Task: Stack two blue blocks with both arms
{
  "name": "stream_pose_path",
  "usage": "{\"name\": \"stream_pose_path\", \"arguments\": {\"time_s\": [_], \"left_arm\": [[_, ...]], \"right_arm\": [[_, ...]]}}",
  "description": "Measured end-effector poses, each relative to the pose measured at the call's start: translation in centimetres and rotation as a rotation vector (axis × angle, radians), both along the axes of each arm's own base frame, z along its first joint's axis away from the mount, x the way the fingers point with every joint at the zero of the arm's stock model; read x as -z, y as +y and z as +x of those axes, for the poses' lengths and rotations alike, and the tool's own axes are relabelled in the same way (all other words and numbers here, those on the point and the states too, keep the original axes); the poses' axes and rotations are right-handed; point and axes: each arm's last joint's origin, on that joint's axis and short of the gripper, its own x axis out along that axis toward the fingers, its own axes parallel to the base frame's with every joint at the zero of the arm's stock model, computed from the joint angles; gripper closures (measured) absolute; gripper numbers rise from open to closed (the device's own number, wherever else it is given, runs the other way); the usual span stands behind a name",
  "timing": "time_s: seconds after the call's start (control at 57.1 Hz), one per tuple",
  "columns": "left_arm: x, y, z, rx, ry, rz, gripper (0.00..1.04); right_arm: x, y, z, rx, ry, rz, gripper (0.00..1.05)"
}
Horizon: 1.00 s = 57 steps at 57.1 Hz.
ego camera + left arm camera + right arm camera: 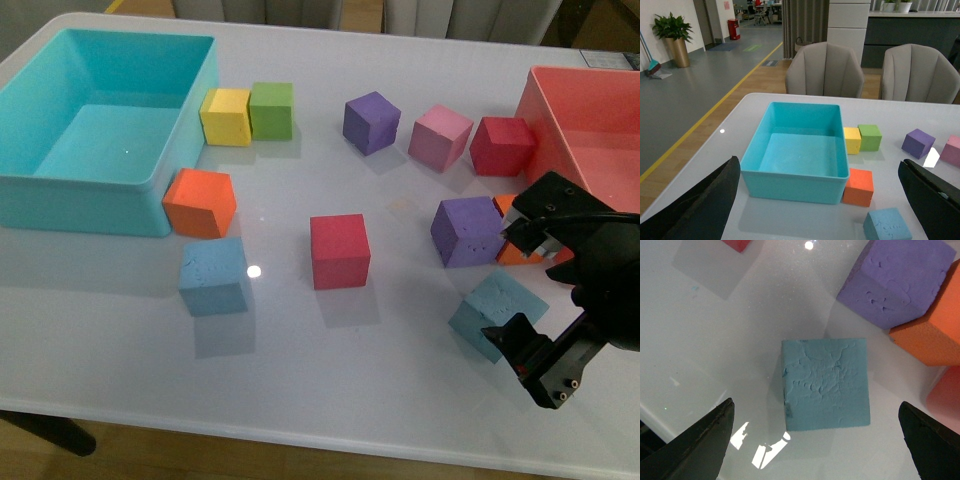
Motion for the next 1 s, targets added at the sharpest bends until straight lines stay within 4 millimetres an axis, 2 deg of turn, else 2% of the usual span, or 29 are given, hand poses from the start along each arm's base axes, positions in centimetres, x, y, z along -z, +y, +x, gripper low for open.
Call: {"name": "stream_pose_path", "arguments": {"time_s": [0.228, 0.736, 0.999], "left_arm": [[0.0, 0.0, 0.0, 0.000, 0.000, 0.000, 0.09], [0.0, 0.0, 0.0, 0.000, 0.000, 0.000, 0.09], [0.0, 0.0, 0.0, 0.000, 0.000, 0.000, 0.09]], "right_arm": [[1.8, 0.7, 1.7, 0.017, 0.042, 0.003, 0.09], [4.0, 0.5, 2.5, 0.079, 0.095, 0.002, 0.09], [4.2, -0.1, 2.4, 0.104, 0.102, 0.009, 0.45]]}}
